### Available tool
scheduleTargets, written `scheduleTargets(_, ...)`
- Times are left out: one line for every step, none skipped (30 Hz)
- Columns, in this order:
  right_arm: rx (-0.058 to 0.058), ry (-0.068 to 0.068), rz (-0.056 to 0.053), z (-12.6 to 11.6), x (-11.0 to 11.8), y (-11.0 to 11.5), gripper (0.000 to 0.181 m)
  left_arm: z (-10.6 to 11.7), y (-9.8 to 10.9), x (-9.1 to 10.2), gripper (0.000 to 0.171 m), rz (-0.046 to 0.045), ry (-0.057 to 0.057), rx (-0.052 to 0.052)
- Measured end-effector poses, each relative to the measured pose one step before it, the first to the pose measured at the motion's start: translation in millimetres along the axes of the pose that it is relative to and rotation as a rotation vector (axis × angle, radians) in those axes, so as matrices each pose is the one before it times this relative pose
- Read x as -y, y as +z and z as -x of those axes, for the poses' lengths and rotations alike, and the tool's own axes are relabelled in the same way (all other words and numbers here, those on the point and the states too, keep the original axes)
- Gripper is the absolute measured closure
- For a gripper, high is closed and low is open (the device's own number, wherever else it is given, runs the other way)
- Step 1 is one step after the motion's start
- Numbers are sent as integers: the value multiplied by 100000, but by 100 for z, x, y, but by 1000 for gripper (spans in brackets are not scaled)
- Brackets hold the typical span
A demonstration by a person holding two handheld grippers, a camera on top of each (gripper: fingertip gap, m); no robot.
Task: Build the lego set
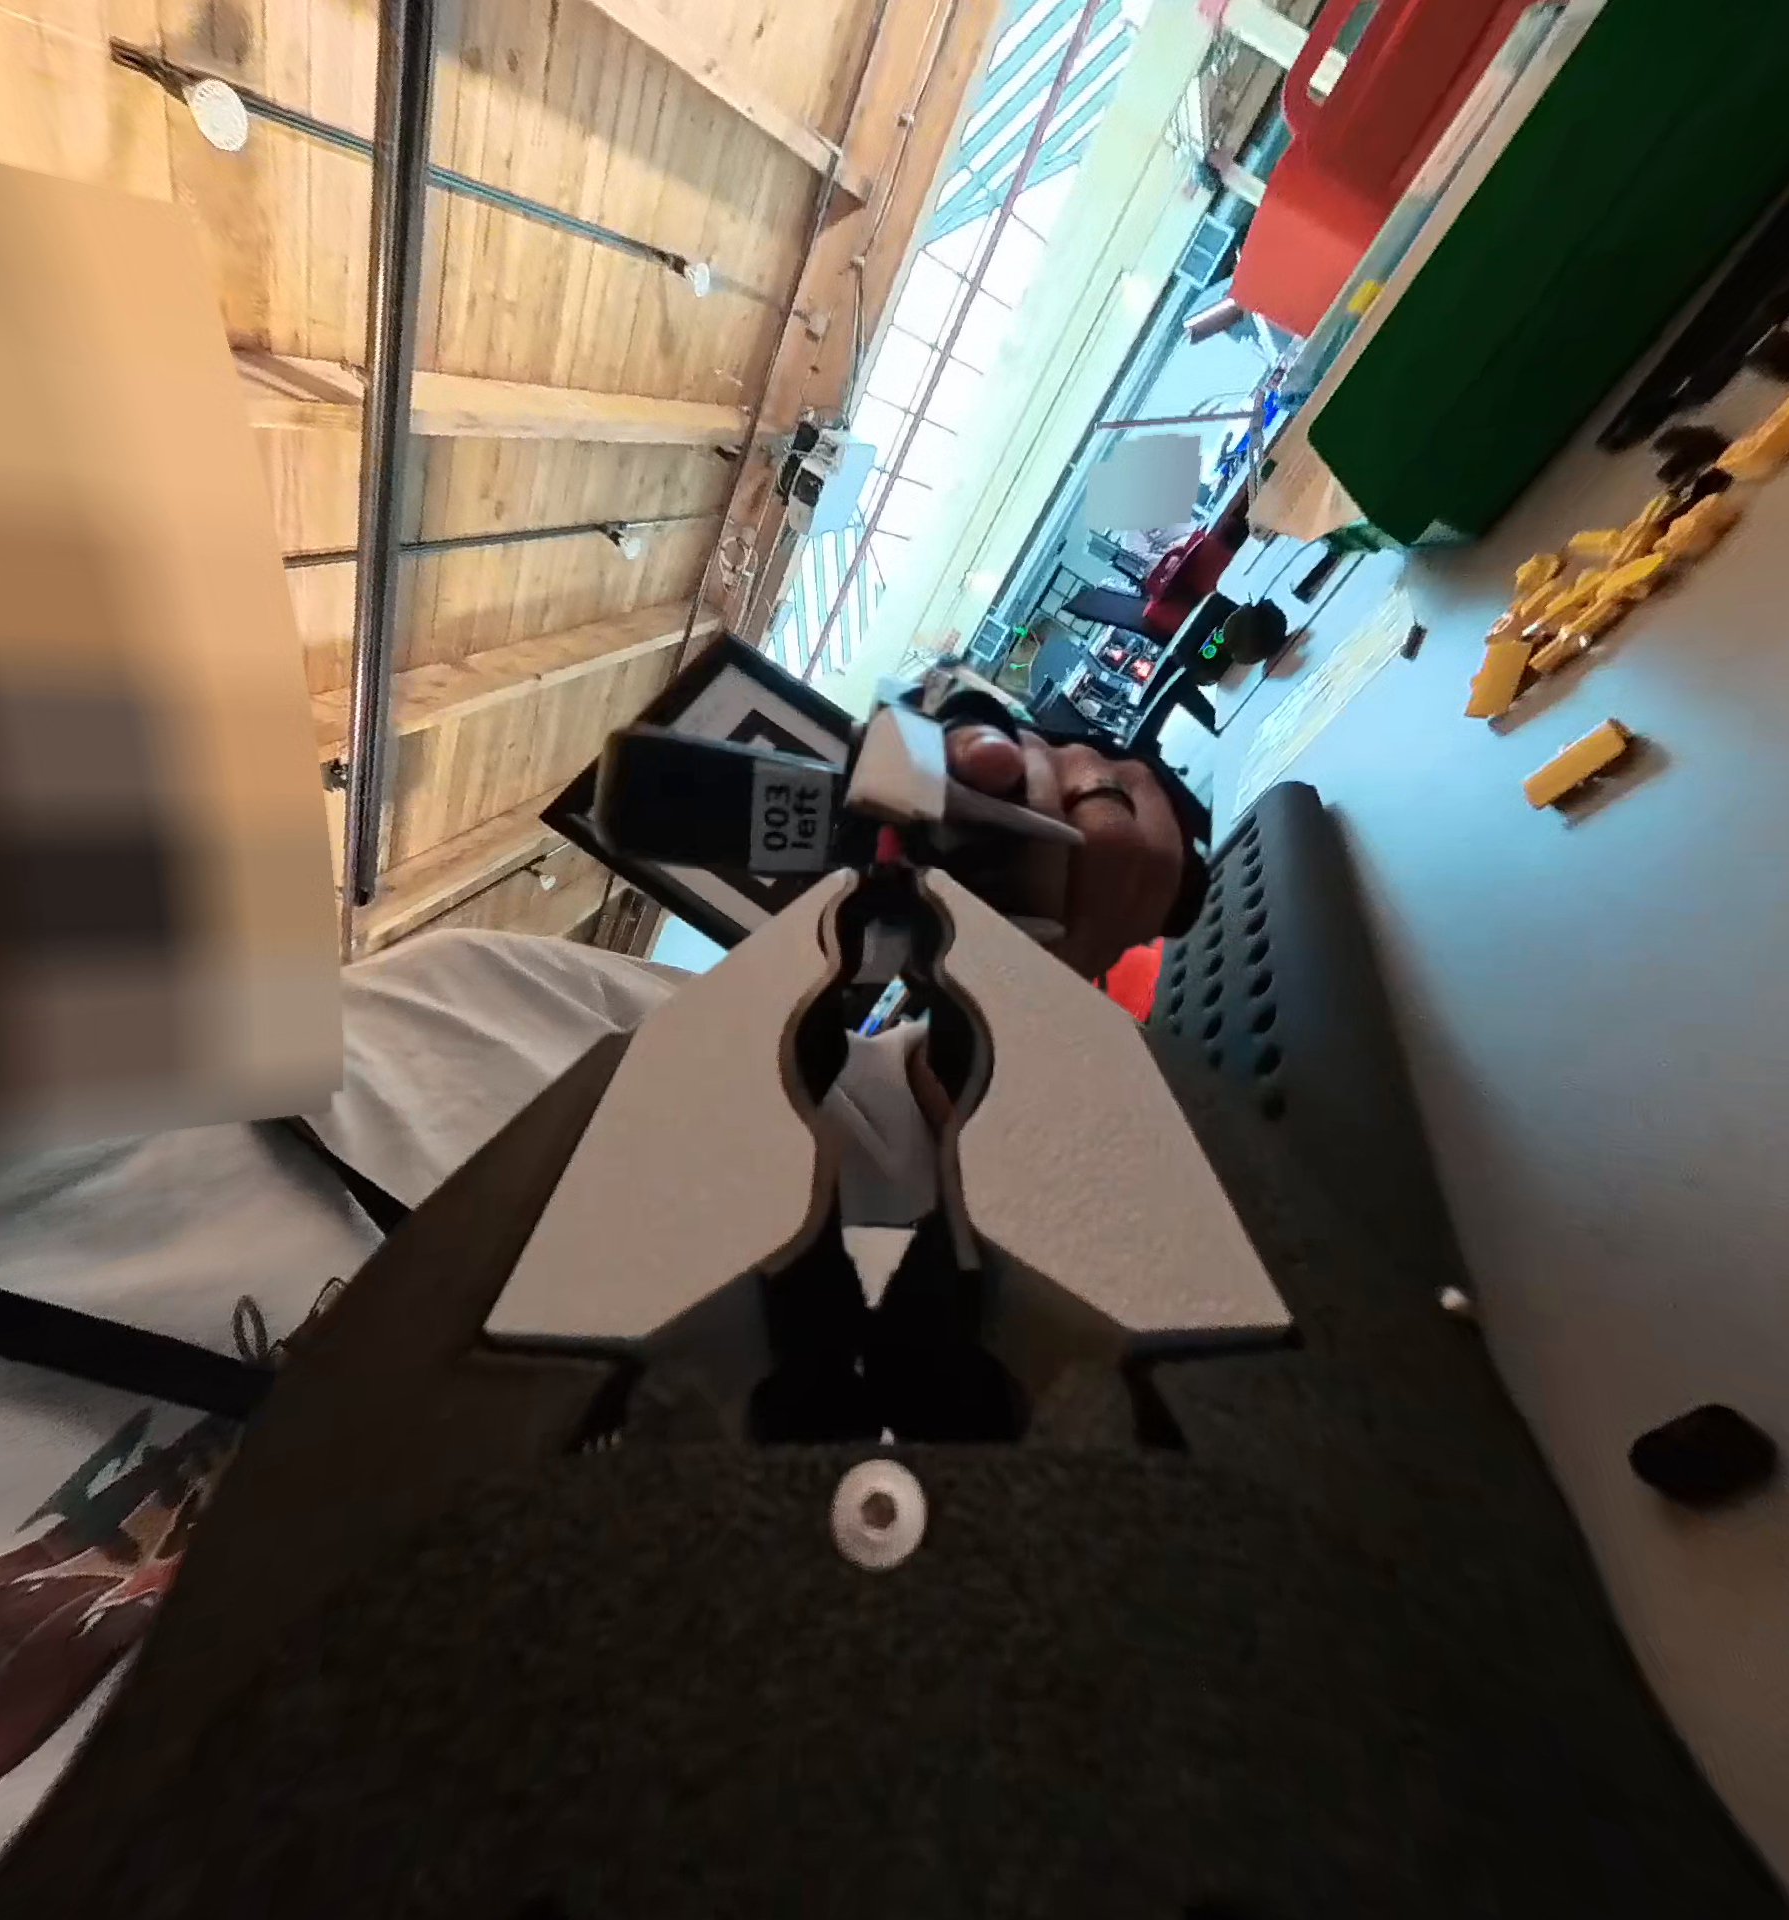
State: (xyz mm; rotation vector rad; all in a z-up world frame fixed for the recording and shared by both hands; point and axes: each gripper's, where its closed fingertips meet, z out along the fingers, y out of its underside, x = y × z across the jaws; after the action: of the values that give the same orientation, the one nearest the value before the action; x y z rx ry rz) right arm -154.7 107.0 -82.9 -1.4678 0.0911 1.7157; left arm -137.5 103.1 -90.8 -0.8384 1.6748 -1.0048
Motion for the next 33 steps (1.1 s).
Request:
scheduleTargets(349,488,1120,-41,-142,108,175,-71,-167,-87,160,1972,4848,453)
scheduleTargets(76,586,1306,-107,-184,120,175,-97,-166,-137,160,1970,4006,-376)
scheduleTargets(-31,515,1553,-85,-192,117,174,-65,-178,-102,160,1537,3144,-537)
scheduleTargets(-144,-186,1463,-49,-151,99,174,-99,-148,-59,160,1079,1790,-1127)
scheduleTargets(-417,-387,1696,-74,-137,73,172,-112,-112,-15,160,520,544,-1841)
scheduleTargets(-1393,-242,1977,-221,-130,8,167,-136,-100,-18,160,461,-429,-2562)
scheduleTargets(-1109,-139,2098,-214,-98,-29,164,-219,-64,-98,160,709,-1229,-3450)
scheduleTargets(281,-237,1590,12,-18,-65,163,-117,-77,-128,160,453,-1346,-2978)
scheduleTargets(1073,-156,1245,121,86,-92,162,-95,-84,-90,160,-186,-1094,-2840)
scheduleTargets(215,137,1801,-36,40,-77,162,-77,-75,-143,160,173,-1198,-2827)
scheduleTargets(296,-51,2537,-54,-41,-31,163,117,-69,-168,160,406,-726,-1426)
scheduleTargets(1364,-1,2634,85,-98,18,166,165,-47,-140,160,378,-399,-882)
scheduleTargets(657,449,2923,-25,-163,88,166,-149,-1,-157,160,709,-456,-2649)
scheduleTargets(-67,-93,2689,-112,-162,121,167,-72,54,-163,160,834,239,-1631)
scheduleTargets(-860,-631,2258,-227,-110,94,168,-180,81,-130,160,674,1108,-1661)
scheduleTargets(-1108,-1083,504,-232,154,-10,172,-190,116,-152,160,1092,1142,-1512)
scheduleTargets(-1503,-570,668,-300,17,-23,175,61,56,-121,160,1101,1274,-8)
scheduleTargets(399,971,1456,-33,-118,8,175,-125,6,-11,160,462,234,-1251)
scheduleTargets(1103,1004,1392,89,-159,20,175,-166,-23,51,160,101,-177,-1496)
scheduleTargets(273,306,749,14,-119,62,175,-121,-27,-59,159,760,514,-1003)
scheduleTargets(-861,183,896,-111,-153,64,175,-215,9,-171,160,1380,1131,-1382)
scheduleTargets(-1123,-473,1690,-139,-274,95,174,-178,4,-116,160,1316,1310,-1230)
scheduleTargets(-390,-691,833,-5,-172,94,172,-34,14,-90,160,1245,1131,-523)
scheduleTargets(371,671,748,69,-127,121,169,-41,1,-129,160,1658,897,-748)
scheduleTargets(-1022,373,-61,-159,6,69,169,48,-27,-88,159,1409,778,-329)
scheduleTargets(-1418,-16,-1093,-191,91,22,174,-19,-39,-41,159,1163,737,-544)
scheduleTargets(-54,540,-262,29,-46,66,174,-66,-40,-38,159,1289,825,-579)
scheduleTargets(-100,256,-1048,-12,23,44,174,107,-15,-95,160,2179,1563,1079)
scheduleTargets(-779,820,-1991,-104,135,8,174,115,47,-122,160,2762,1850,1834)
scheduleTargets(-739,1142,-1160,-101,45,35,174,71,111,-73,160,2629,1183,1797)
scheduleTargets(-870,1817,-1553,-156,126,36,174,220,161,-130,160,2754,608,2766)
scheduleTargets(-1048,1949,-1739,-192,146,47,174,176,230,-227,160,3292,26,2503)
scheduleTargets(-2380,-127,-1240,-359,74,-13,174,73,211,-304,160,3702,282,2059)
